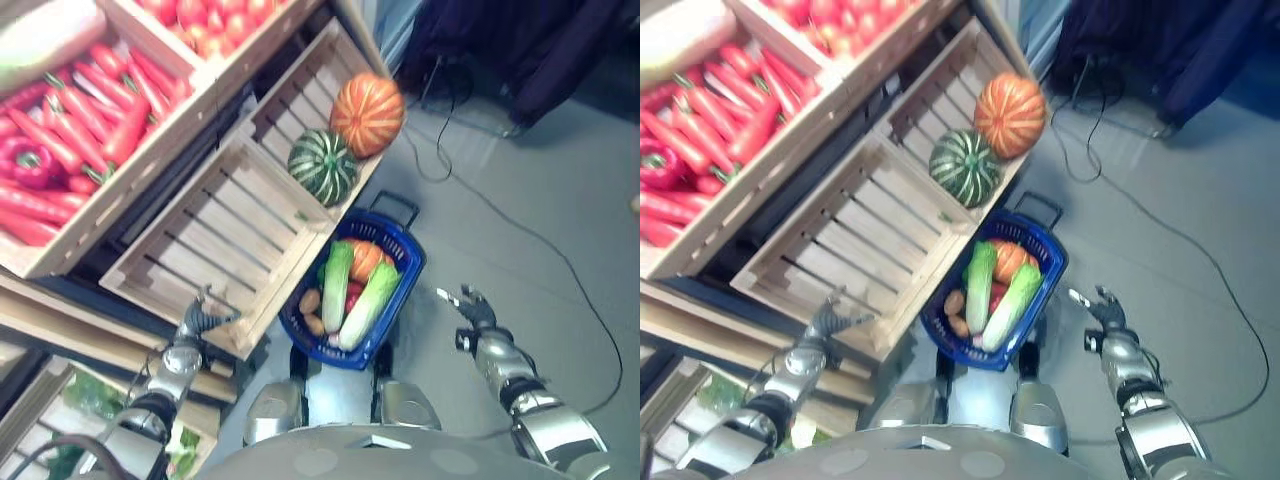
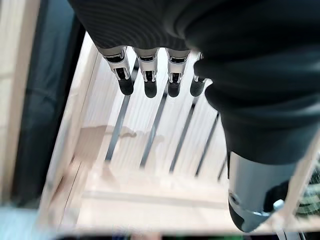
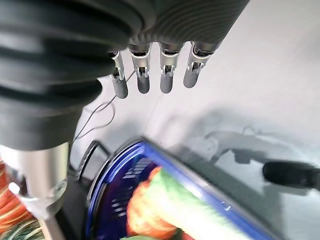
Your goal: Pick up fruits and vegetables into the basket
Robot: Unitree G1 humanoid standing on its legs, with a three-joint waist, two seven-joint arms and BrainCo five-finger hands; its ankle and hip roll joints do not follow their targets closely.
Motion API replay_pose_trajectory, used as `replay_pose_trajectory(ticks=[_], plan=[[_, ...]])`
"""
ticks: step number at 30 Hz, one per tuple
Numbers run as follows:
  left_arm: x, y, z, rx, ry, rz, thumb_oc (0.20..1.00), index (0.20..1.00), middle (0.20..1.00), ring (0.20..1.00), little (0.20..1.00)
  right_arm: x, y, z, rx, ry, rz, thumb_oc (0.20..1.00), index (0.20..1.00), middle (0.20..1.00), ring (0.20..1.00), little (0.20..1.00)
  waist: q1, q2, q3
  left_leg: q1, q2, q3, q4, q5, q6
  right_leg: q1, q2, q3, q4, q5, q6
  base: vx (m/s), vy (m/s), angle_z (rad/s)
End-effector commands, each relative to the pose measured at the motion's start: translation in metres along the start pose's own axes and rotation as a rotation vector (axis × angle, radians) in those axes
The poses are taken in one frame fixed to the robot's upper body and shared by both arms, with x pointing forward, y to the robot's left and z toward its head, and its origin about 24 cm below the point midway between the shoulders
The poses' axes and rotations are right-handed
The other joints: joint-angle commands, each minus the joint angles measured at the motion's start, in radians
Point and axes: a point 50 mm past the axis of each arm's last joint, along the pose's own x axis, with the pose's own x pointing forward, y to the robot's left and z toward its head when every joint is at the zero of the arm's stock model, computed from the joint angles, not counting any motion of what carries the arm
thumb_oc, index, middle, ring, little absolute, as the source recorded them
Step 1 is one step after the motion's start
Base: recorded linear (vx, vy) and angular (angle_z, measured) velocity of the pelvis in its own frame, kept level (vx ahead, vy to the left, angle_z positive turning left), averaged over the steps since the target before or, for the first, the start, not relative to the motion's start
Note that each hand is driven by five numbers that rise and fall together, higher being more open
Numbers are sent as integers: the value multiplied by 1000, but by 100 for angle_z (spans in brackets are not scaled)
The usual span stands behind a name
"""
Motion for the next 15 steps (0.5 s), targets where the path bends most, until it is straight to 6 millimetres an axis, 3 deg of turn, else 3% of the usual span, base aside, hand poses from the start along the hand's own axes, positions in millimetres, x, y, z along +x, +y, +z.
replay_pose_trajectory(ticks=[1, 7, 15], plan=[[-2, 1, -16, 26, 77, -64, 1000, 1000, 1000, 1000, 1000, -2, 1, -12, -29, 51, 14, 1000, 1000, 1000, 1000, 1000, 3, -27, -46, -25, -32, 21, 6, -46, 1, 9, -19, -8, 40, -34, 69, 76, -1, -7], [-17, -11, -51, -7, 243, -163, 1000, 1000, 1000, 1000, 1000, -14, 0, -54, -35, 244, 22, 1000, 1000, 1000, 1000, 1000, -10, -38, -69, 19, -17, 56, 6, -75, 2, 44, -26, -9, 32, -44, 74, 40, -8, -12], [-22, -23, -57, -48, 289, -250, 1000, 1000, 1000, 1000, 1000, -29, 1, -88, -80, 439, 47, 1000, 1000, 1000, 1000, 1000, -17, -37, -77, 50, -1, 83, 6, -94, 0, 73, -37, -23, 24, -51, 78, 14, 0, -4]])
